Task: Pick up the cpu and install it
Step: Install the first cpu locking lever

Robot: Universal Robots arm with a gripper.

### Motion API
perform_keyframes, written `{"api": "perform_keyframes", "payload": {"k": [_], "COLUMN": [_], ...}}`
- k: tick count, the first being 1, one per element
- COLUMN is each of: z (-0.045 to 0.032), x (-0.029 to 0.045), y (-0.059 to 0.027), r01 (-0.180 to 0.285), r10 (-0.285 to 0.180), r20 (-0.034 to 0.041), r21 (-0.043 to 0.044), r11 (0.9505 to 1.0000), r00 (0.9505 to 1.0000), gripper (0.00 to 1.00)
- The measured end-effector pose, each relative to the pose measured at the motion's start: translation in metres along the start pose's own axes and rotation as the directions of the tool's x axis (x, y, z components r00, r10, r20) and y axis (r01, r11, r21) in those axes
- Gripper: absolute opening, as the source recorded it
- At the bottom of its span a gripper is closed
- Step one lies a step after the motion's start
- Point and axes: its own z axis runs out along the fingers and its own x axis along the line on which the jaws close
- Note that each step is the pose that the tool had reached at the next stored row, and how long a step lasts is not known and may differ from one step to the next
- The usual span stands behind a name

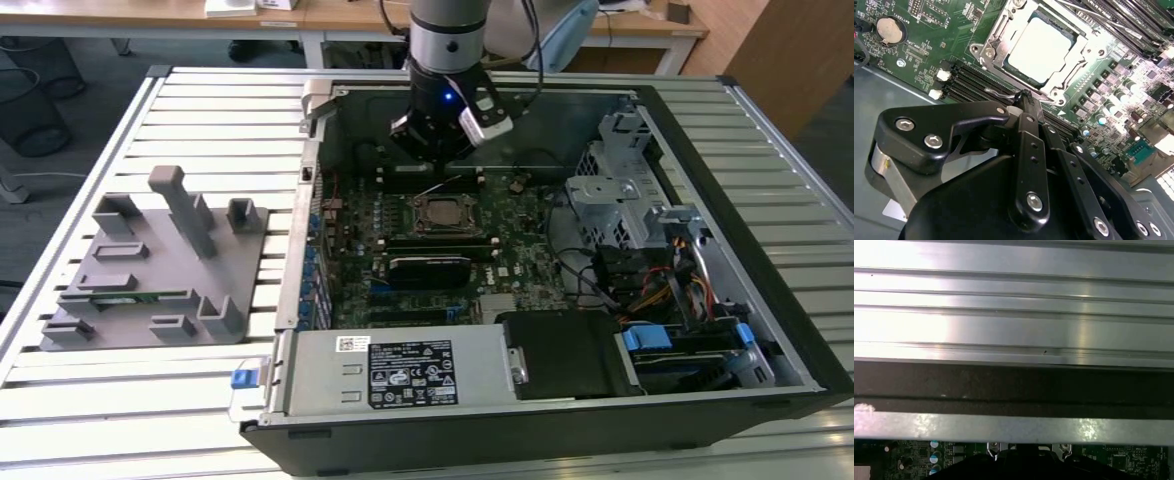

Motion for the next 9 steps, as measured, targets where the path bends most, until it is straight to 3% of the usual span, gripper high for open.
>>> {"api": "perform_keyframes", "payload": {"k": [9], "z": [0.0032], "x": [-0.0011], "y": [0.0016], "r01": [0.002], "r10": [-0.002], "r20": [-0.0002], "r21": [0.0023], "r11": [1.0000], "r00": [1.0000], "gripper": [0.11]}}
